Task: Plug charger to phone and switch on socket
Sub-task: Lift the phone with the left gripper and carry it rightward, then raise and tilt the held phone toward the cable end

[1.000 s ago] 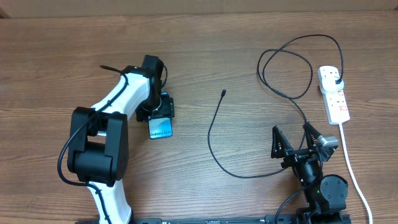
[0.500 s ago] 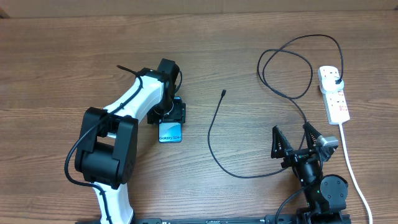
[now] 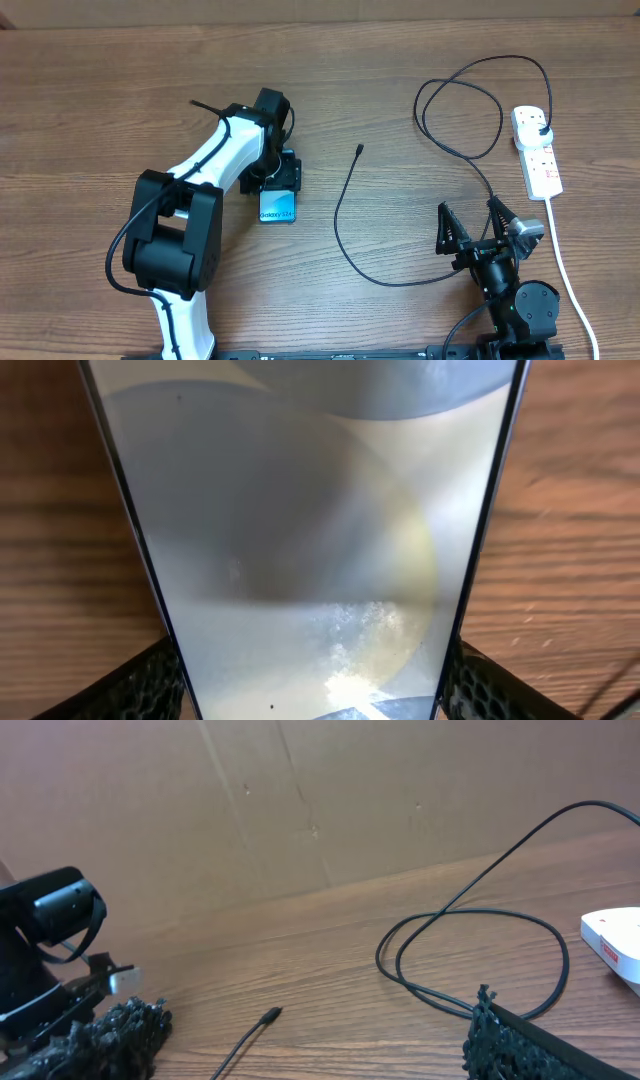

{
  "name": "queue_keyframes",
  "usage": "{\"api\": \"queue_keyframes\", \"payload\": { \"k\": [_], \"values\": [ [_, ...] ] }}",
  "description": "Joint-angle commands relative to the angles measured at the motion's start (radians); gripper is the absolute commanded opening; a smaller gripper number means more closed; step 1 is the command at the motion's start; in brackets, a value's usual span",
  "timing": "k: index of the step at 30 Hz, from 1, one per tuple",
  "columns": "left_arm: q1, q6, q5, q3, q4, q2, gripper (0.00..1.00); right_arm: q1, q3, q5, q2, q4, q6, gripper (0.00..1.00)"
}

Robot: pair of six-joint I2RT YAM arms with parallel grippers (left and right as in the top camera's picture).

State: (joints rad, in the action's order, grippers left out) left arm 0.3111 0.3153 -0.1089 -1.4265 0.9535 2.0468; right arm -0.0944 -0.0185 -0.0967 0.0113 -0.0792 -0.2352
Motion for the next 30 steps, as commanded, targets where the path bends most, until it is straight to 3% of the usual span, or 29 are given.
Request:
{"api": "queue_keyframes", "payload": {
  "k": [1, 30],
  "values": [
    [0.007, -0.005, -0.021, -0.044, 0.002, 0.003, 0.64, -0.006, 0.010, 0.006, -0.008, 0.004, 0.001, 1.00],
    [0.003, 0.003, -0.015, -0.045, 0.038, 0.003, 0.64, -0.006, 0.010, 0.006, -0.008, 0.004, 0.001, 1.00]
  ]
}}
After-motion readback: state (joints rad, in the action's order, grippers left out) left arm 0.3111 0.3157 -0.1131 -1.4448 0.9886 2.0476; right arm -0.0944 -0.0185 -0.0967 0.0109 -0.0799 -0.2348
